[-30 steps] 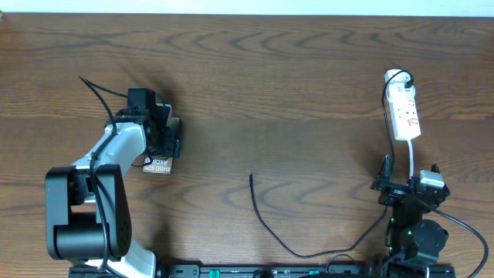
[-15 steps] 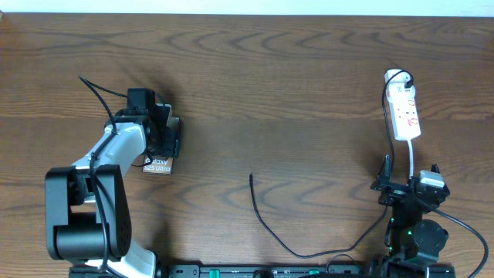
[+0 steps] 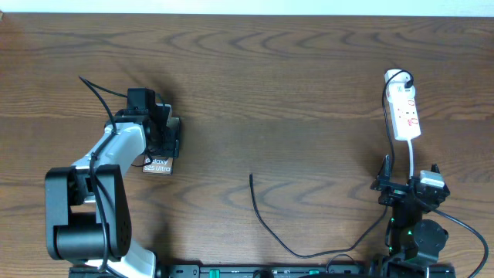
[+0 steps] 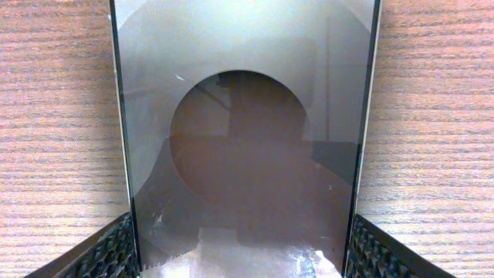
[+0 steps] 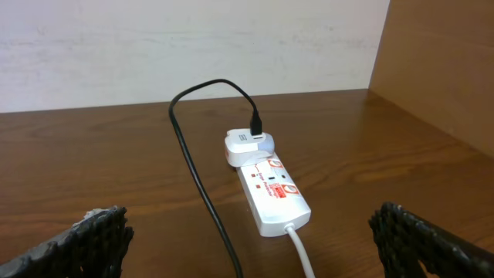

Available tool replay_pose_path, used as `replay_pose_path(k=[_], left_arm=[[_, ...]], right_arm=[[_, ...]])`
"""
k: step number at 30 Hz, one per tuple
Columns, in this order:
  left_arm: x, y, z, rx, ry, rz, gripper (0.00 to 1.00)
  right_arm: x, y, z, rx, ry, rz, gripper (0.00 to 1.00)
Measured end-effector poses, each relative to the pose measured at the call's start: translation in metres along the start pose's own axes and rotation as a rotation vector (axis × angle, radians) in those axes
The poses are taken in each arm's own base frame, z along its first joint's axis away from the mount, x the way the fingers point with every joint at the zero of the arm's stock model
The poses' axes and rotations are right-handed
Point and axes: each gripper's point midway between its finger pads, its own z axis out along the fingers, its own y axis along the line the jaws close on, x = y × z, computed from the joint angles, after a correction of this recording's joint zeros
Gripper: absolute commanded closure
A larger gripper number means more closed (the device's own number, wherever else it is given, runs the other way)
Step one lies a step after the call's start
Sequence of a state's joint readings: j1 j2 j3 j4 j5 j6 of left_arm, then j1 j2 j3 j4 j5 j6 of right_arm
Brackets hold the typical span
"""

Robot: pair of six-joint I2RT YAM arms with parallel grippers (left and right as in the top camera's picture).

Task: Plug charger to phone and switch on socket
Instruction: 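Close the left gripper on the phone box sides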

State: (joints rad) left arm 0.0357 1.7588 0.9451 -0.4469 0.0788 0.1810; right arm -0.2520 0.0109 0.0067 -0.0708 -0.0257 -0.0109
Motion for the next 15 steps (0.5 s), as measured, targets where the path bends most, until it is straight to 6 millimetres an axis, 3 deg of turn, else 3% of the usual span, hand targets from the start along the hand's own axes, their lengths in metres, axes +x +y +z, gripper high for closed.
replay_pose_path(k=[5,8,12,15], left_arm=[[0.0000,0.0001,0.0000,0.000,0.000,0.000,0.52],[0.0000,0.0001,0.0000,0.000,0.000,0.000,0.66],[0.0000,0.0000,0.0000,0.000,0.000,0.000,0.92],[-0.0001,0.0000,-0.0001,0.000,0.000,0.000,0.92]], right_arm=[[0.0000,-0.0001,0.0000,0.000,0.000,0.000,0.01],[0.0000,0.0000,0.0000,0.000,0.000,0.000,0.01],[-0.0001,0.0000,0.0000,0.000,0.000,0.000,0.01],[-0.0001,0.0000,0.0000,0.000,0.000,0.000,0.01]])
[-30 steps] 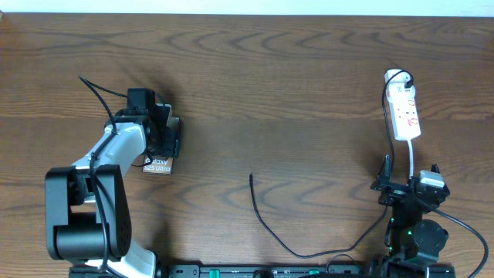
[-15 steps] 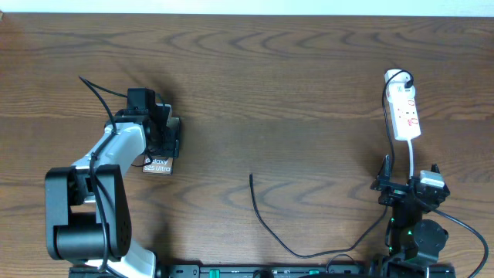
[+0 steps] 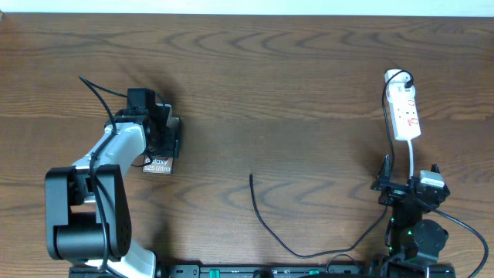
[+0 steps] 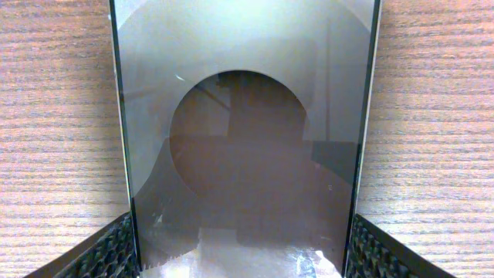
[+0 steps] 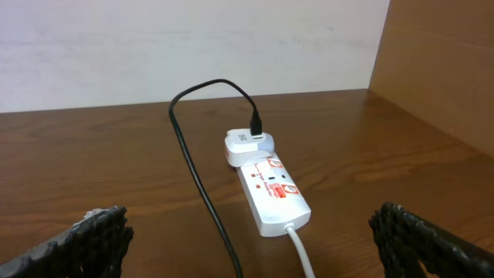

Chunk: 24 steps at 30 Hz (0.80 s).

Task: Plug charger to phone and switch on socket
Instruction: 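Close the left gripper on the phone box sides, then lift the phone box with the left gripper and tilt it upright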

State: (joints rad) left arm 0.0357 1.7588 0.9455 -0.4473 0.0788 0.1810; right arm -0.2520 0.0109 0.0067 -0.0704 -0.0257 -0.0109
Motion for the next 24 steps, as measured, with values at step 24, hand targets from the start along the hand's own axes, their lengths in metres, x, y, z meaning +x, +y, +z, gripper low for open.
replay_pose_path(k=[24], left_arm=[[-0.034,0.002,-0.105,-0.029,-0.321,-0.049,0.92]], right_arm=[[0.000,0.000,0.000,0.000,0.000,0.000,0.01]])
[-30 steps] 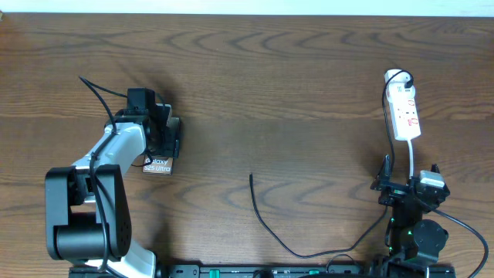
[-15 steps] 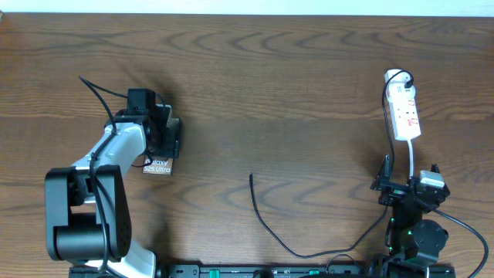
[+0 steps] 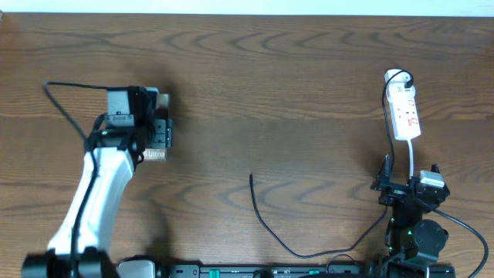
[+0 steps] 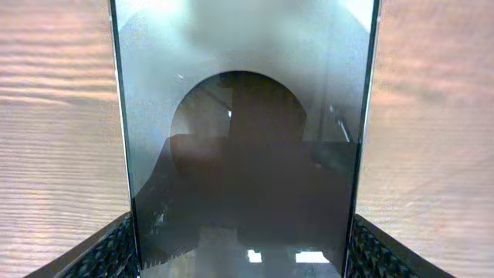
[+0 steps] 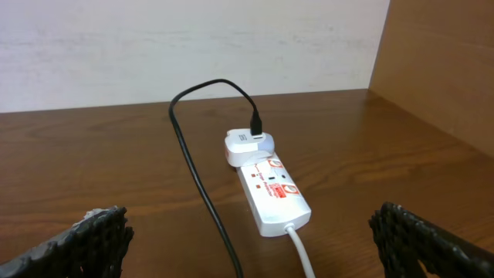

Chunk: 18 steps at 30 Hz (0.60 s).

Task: Plug charger to phone and switch on socket
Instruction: 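Lift the phone box with the left gripper and tilt it upright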

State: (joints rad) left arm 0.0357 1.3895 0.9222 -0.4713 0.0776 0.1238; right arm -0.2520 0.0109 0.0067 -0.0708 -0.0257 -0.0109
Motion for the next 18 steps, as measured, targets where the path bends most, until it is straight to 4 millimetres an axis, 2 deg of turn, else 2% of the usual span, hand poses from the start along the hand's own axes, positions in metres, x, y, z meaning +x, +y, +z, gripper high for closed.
replay_pose_path(k=[4,9,13,18], left_arm=[[-0.013,-0.011,-0.021,0.061,-0.074,-0.059,0.92],[-0.018,-0.034,-0.032,0.203,-0.091,-0.181,0.92],[-0.021,-0.056,-0.038,0.345,-0.070,-0.322,0.93],[-0.040,-0.088,-0.057,0.586,-0.056,-0.529,0.92]], right_arm=[[0.000,0.000,0.000,0.000,0.000,0.000,0.01],[0.000,0.000,0.000,0.000,0.000,0.000,0.01],[0.000,0.000,0.000,0.000,0.000,0.000,0.01],[0.000,0.000,0.000,0.000,0.000,0.000,0.01]])
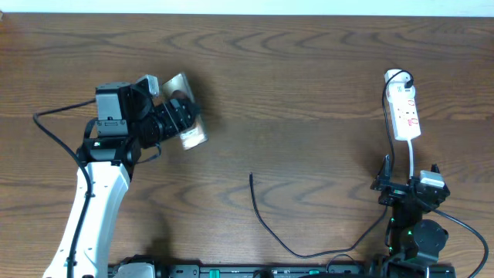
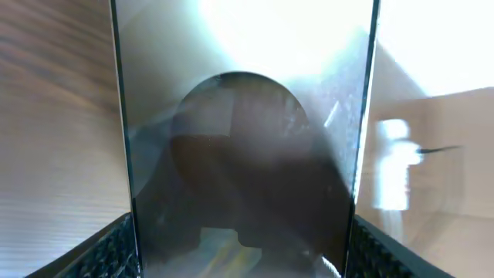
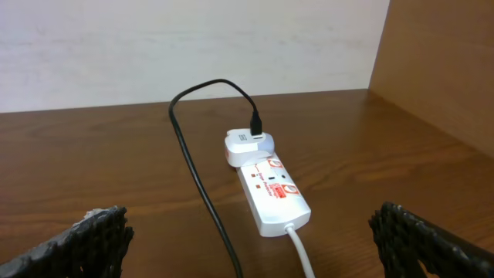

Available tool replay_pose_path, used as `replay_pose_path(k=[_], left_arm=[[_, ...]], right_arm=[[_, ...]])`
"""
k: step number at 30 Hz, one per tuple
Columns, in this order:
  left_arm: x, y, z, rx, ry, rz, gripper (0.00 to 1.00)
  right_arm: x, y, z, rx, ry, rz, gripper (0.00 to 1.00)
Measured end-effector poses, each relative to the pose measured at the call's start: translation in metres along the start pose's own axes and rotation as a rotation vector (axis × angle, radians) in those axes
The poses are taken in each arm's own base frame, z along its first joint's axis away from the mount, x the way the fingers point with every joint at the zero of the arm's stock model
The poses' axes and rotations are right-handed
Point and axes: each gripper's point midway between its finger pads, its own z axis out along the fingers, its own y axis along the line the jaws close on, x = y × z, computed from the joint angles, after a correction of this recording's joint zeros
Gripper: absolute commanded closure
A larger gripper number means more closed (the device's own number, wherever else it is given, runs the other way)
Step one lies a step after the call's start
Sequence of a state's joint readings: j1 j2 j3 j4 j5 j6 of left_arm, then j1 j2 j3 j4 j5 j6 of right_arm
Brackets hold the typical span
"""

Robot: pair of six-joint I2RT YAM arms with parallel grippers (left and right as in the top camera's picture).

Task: Plug charger to phone and switch on socket
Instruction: 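Lift the phone box with the left gripper and tilt it upright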

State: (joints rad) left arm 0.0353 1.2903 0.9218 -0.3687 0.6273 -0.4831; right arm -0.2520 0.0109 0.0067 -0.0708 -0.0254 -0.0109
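Note:
My left gripper (image 1: pixel 171 120) is shut on the phone (image 1: pixel 185 116), holding it tilted above the table at the left. In the left wrist view the phone's dark glass (image 2: pixel 243 147) fills the space between both fingers (image 2: pixel 112 251). The white socket strip (image 1: pixel 404 112) lies at the far right with a white charger plug (image 3: pixel 248 145) in its far end. The black charger cable (image 1: pixel 278 232) runs from there to a free end (image 1: pixel 251 177) at the table's middle. My right gripper (image 3: pixel 247 247) stands open at the right front, facing the strip (image 3: pixel 272 193), nothing between its fingers.
A wooden side wall (image 3: pixel 440 69) rises right of the strip, and a pale wall (image 3: pixel 185 46) stands behind the table. The strip's white lead (image 1: pixel 413 158) runs toward my right arm's base (image 1: pixel 413 224).
My left gripper has swung right and turned, tilting the phone so that its far end now points toward the socket strip. The right arm and the cable have not moved.
My left gripper was shut on the phone lying flat on the table at the left, and stayed so. Then it held the phone higher and further back. Now the phone is raised, tilted and further right. The right gripper stayed open throughout.

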Motion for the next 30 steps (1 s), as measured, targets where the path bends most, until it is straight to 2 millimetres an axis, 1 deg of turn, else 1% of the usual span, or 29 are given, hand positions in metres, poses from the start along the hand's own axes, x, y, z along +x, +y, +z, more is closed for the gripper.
replay_pose_path(k=[3,8,11,15,20,23,30], left_arm=[[0.000,-0.020,-0.001,0.103,0.030,-0.203,0.92],[0.010,-0.042,-0.005,0.197,0.144,-0.556,0.93],[0.015,-0.053,-0.009,0.238,0.222,-0.720,0.93],[0.024,-0.065,-0.014,0.266,0.328,-0.892,0.93],[0.032,-0.077,-0.021,0.286,0.440,-1.025,0.92],[0.035,-0.081,-0.024,0.288,0.477,-1.072,0.92],[0.037,-0.083,-0.026,0.288,0.506,-1.109,0.93]], right_arm=[[0.000,0.000,0.000,0.000,0.000,0.000,0.01],[0.000,0.000,0.000,0.000,0.000,0.000,0.01],[0.000,0.000,0.000,0.000,0.000,0.000,0.01],[0.000,0.000,0.000,0.000,0.000,0.000,0.00],[0.000,0.000,0.000,0.000,0.000,0.000,0.01],[0.000,0.000,0.000,0.000,0.000,0.000,0.01],[0.000,0.000,0.000,0.000,0.000,0.000,0.01]])
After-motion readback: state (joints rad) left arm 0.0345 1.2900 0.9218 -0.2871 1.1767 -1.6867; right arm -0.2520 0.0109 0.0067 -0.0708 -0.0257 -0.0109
